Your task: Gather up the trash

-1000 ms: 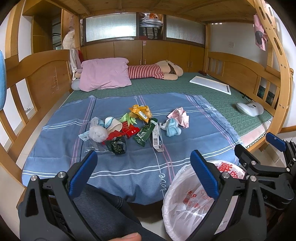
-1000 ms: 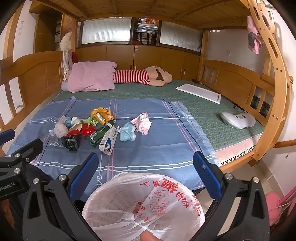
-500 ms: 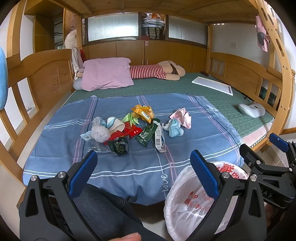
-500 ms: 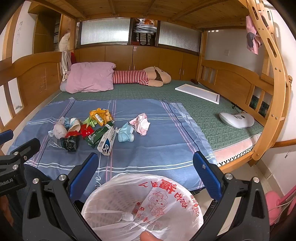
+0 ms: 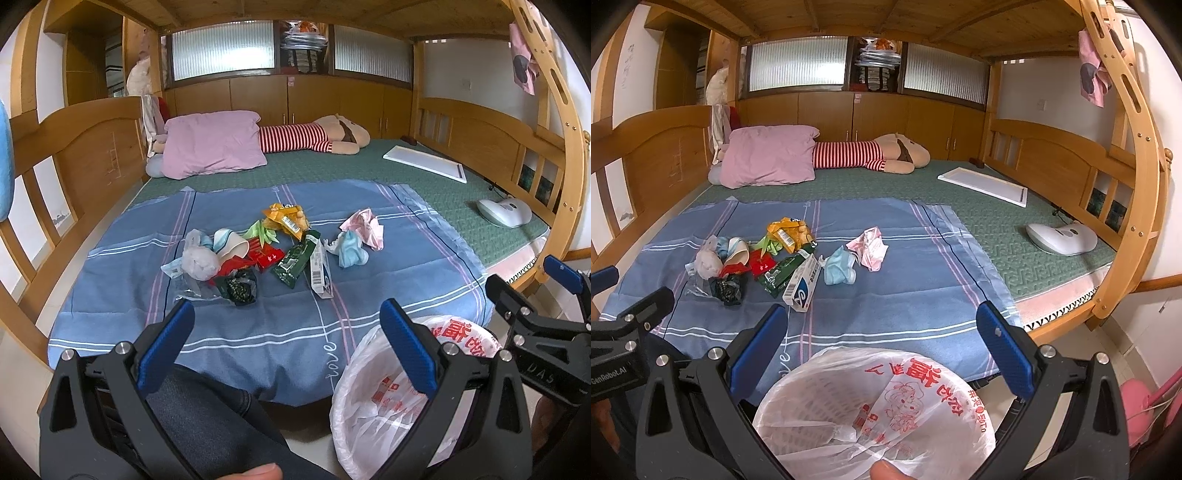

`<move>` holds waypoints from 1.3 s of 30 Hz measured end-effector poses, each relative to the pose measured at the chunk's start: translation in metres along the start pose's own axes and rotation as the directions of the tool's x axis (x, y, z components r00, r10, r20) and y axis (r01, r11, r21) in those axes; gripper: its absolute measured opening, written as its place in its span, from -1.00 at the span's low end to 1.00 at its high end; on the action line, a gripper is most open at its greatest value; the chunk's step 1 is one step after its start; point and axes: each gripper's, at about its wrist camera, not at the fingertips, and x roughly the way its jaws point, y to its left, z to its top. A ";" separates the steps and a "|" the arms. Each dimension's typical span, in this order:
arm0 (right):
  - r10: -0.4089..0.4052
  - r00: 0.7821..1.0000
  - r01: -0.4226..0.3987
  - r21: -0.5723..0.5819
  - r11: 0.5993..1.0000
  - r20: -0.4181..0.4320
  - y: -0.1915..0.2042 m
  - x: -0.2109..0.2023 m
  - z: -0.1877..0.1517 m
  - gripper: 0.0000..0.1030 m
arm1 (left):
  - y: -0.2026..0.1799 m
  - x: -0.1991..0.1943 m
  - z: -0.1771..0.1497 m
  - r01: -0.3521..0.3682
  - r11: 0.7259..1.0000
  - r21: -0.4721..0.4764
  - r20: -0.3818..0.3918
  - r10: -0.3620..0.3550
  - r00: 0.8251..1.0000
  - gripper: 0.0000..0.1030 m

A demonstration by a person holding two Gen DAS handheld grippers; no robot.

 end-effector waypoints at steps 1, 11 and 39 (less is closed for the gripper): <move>-0.001 1.000 0.001 0.000 1.000 0.001 0.000 0.000 0.000 0.94 | 0.000 0.000 0.000 0.000 1.000 -0.001 0.000 0.000 1.000 0.94; 0.003 1.000 -0.003 -0.004 1.000 -0.004 0.002 0.001 0.000 0.94 | 0.002 0.002 -0.001 -0.001 1.000 -0.005 -0.007 0.001 1.000 0.94; 0.011 1.000 -0.011 0.006 1.000 -0.023 0.004 0.006 -0.006 0.94 | 0.002 0.005 -0.004 -0.001 1.000 -0.008 -0.016 0.001 1.000 0.94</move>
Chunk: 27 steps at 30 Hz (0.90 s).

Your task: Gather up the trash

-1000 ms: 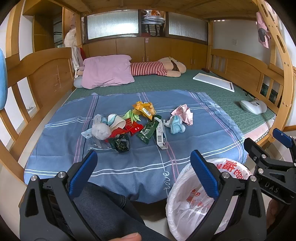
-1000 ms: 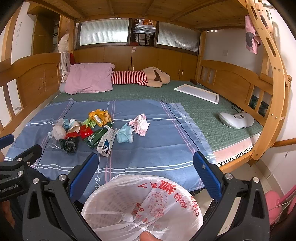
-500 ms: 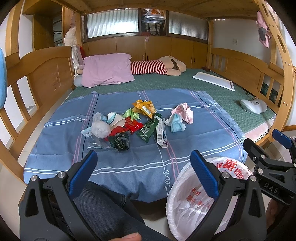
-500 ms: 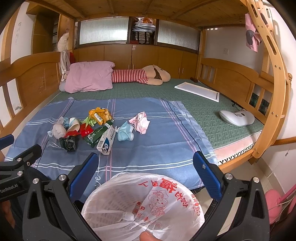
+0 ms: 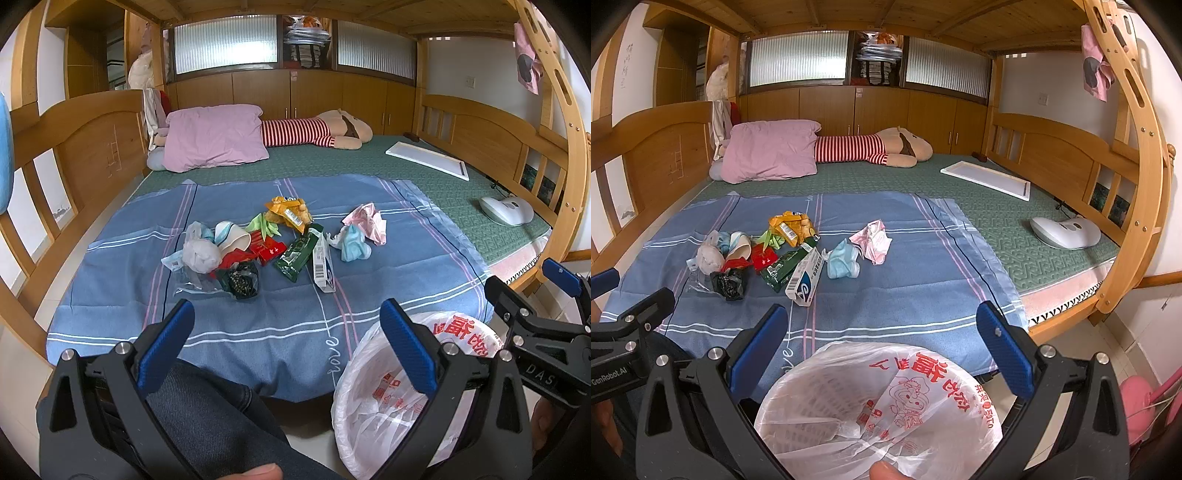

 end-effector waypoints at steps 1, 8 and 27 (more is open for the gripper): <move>0.000 1.000 0.000 0.000 1.000 -0.001 0.000 0.001 -0.001 0.94 | 0.000 0.000 0.000 0.001 1.000 -0.001 -0.001 -0.001 1.000 0.94; 0.000 1.000 0.000 0.001 1.000 -0.002 0.000 0.001 -0.001 0.94 | 0.001 0.000 -0.001 0.003 1.000 -0.005 -0.002 -0.003 1.000 0.94; 0.001 1.000 -0.001 -0.001 1.000 -0.005 0.000 0.001 -0.001 0.94 | 0.003 0.000 -0.002 0.003 1.000 -0.008 -0.003 -0.003 1.000 0.94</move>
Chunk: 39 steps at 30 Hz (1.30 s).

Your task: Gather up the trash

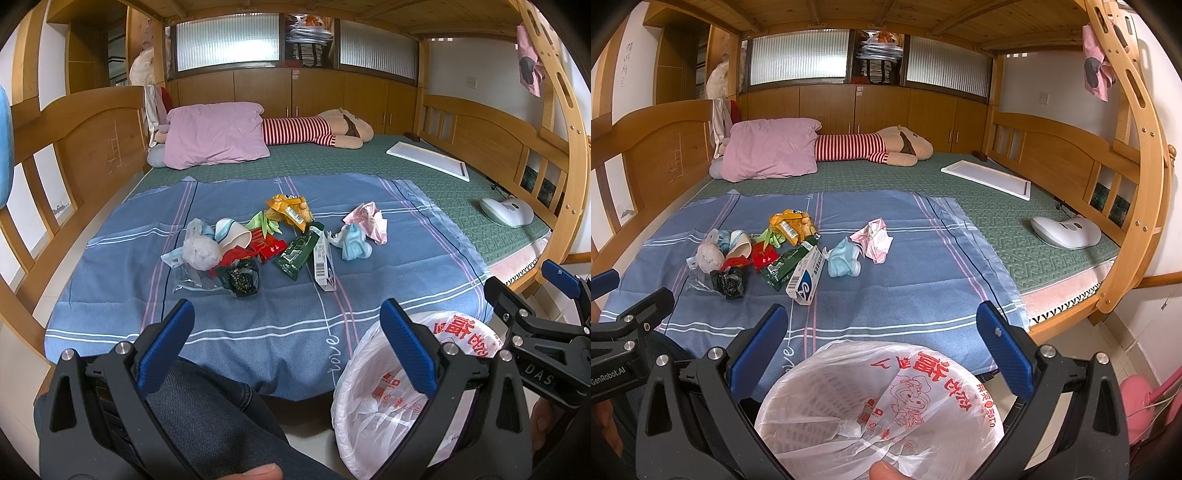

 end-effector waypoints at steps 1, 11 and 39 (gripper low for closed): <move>-0.002 1.000 0.002 -0.001 1.000 0.002 0.000 0.000 0.001 0.94 | 0.000 0.000 -0.001 0.000 1.000 0.000 0.000 0.000 1.000 0.94; -0.006 1.000 0.006 -0.004 1.000 0.003 0.001 0.001 -0.001 0.94 | 0.001 0.001 -0.003 0.002 1.000 -0.003 -0.004 -0.002 1.000 0.94; 0.233 0.895 -0.182 0.165 0.969 -0.381 0.199 0.276 0.058 0.79 | 0.296 0.165 0.014 -0.186 0.820 -0.541 -0.253 0.052 0.966 0.88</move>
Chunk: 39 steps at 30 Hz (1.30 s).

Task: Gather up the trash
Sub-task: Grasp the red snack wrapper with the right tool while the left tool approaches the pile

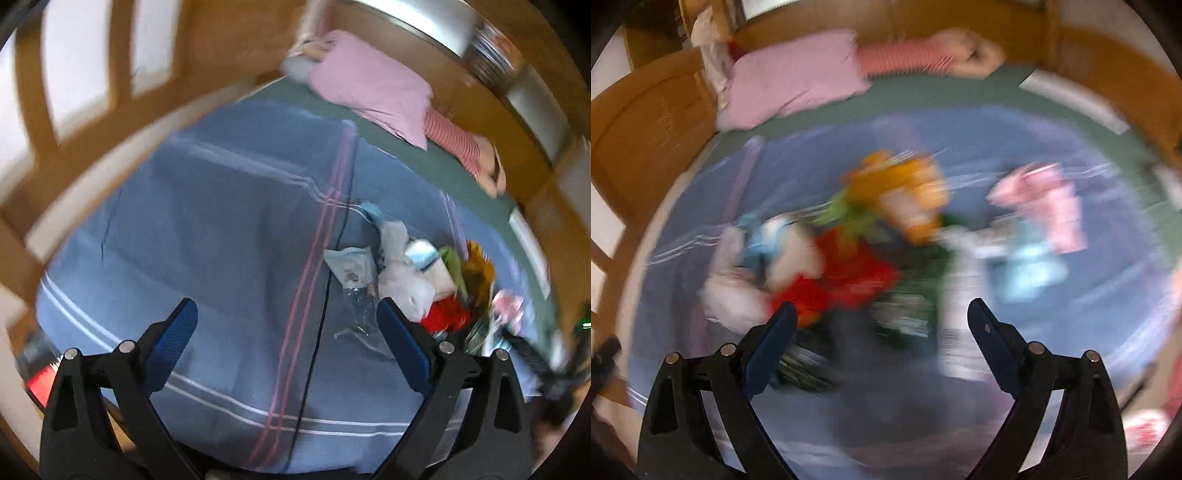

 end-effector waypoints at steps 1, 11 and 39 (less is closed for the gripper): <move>-0.007 1.000 0.007 -0.003 1.000 -0.027 0.010 0.017 0.003 0.79 | 0.005 0.000 -0.001 0.021 0.999 -0.028 -0.011 -0.021 1.000 0.88; 0.075 0.993 -0.084 -0.104 0.991 -0.090 0.058 0.041 -0.020 -0.53 | 0.003 0.006 -0.007 0.019 0.999 -0.028 -0.057 -0.021 0.998 0.89; 0.114 0.991 -0.121 -0.086 0.989 -0.075 -0.006 -0.033 -0.075 -0.91 | -0.025 0.029 -0.024 0.002 0.997 0.077 -0.115 0.007 0.993 0.89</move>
